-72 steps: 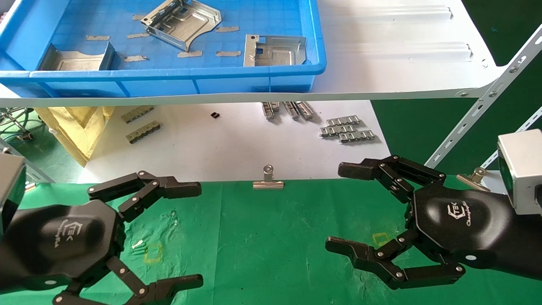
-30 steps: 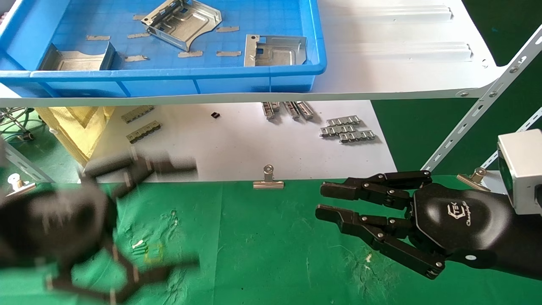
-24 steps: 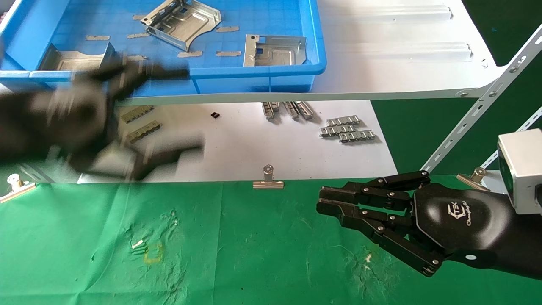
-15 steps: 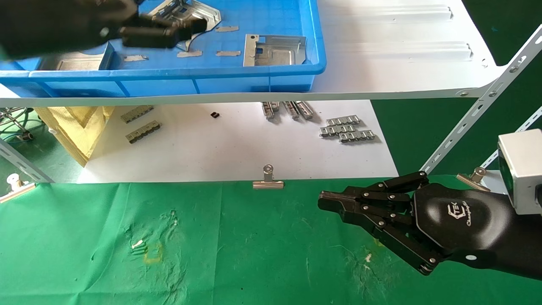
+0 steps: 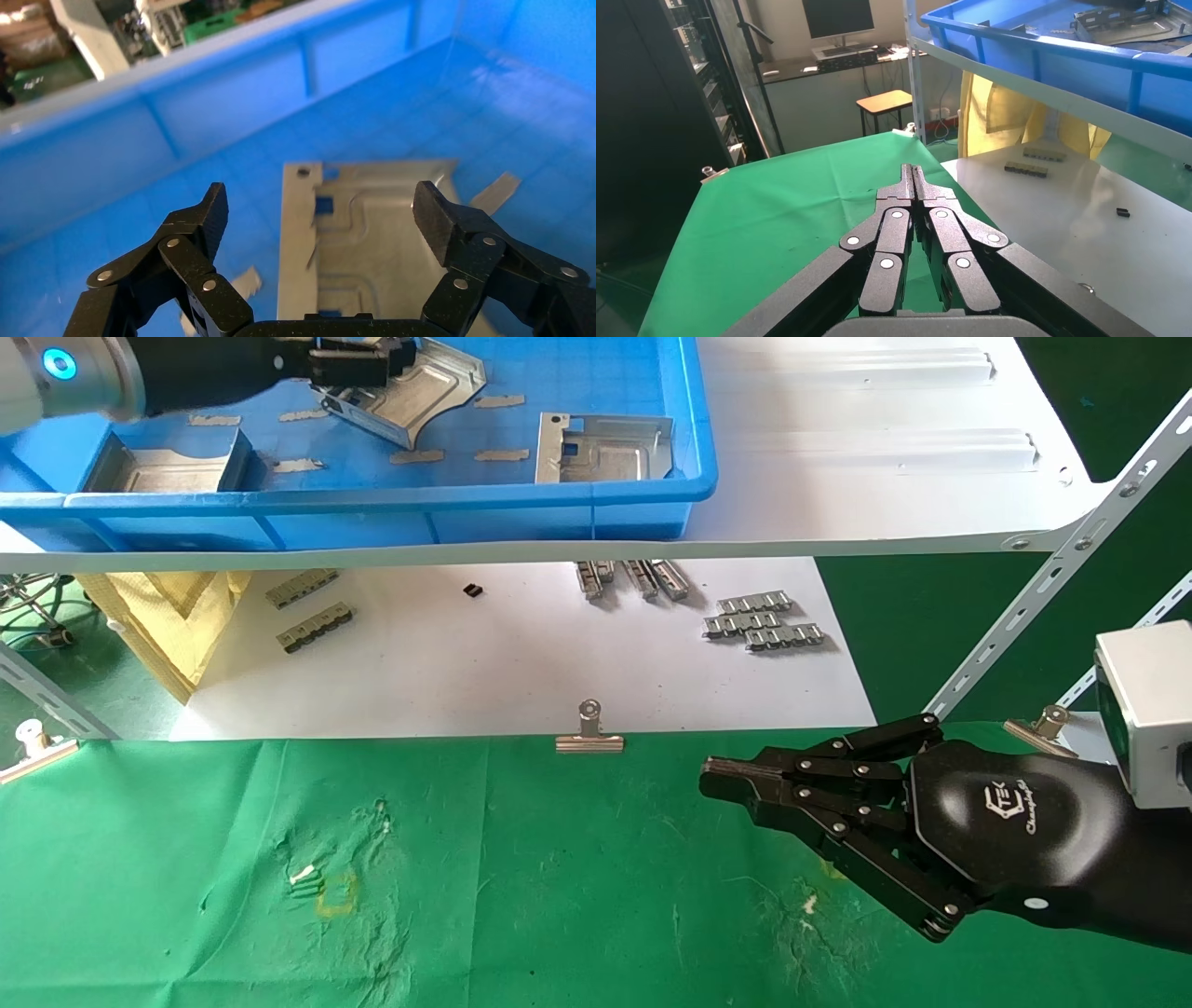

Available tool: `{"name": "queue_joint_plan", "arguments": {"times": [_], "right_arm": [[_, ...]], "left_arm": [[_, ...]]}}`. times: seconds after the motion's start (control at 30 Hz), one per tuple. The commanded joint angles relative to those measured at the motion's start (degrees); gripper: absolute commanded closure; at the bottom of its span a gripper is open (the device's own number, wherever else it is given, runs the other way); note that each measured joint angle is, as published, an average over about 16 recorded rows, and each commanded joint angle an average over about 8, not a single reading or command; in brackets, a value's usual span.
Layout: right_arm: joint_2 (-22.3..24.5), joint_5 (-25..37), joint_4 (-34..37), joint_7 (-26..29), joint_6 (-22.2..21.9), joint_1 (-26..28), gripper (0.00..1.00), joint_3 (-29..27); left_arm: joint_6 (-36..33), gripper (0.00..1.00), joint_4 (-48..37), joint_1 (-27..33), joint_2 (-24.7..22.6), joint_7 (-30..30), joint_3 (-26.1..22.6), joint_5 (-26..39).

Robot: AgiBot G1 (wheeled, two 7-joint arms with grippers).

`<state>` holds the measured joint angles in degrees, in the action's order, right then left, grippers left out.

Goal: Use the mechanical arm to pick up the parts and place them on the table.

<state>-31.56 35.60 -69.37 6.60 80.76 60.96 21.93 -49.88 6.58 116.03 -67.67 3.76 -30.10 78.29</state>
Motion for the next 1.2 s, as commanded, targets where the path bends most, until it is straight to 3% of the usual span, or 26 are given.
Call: {"name": "queue_joint_plan", "arguments": {"times": [0.03, 0.4, 0.83, 0.9, 1.1, 1.13, 1.2], "right_arm": [[0.0, 0.0, 0.0, 0.0, 0.0, 0.0, 1.0, 0.0], [0.0, 0.0, 0.0, 0.0, 0.0, 0.0, 1.0, 0.0], [0.0, 0.0, 0.0, 0.0, 0.0, 0.0, 1.0, 0.0], [0.0, 0.0, 0.0, 0.0, 0.0, 0.0, 0.87, 0.0], [0.0, 0.0, 0.0, 0.0, 0.0, 0.0, 0.12, 0.0], [0.0, 0.0, 0.0, 0.0, 0.0, 0.0, 0.04, 0.0], [0.0, 0.0, 0.0, 0.0, 0.0, 0.0, 0.0, 0.0]], "left_arm": [[1.24, 1.0, -1.9, 0.54, -0.9, -0.19, -0.3, 0.51], [5.59, 1.0, -5.33, 1.57, -2.31, -0.52, -0.59, 1.04], [5.75, 1.0, -6.54, 1.79, -2.74, -0.04, -0.46, 0.86], [5.55, 1.0, -6.58, 1.79, -2.78, 0.03, -0.47, 0.87], [4.86, 1.0, -6.41, 1.84, -2.7, 0.07, -0.22, 0.51], [4.7, 1.0, -6.29, 1.92, -2.59, 0.03, -0.08, 0.32], [4.24, 1.0, -5.97, 2.13, -2.29, -0.15, 0.24, -0.15]]}}
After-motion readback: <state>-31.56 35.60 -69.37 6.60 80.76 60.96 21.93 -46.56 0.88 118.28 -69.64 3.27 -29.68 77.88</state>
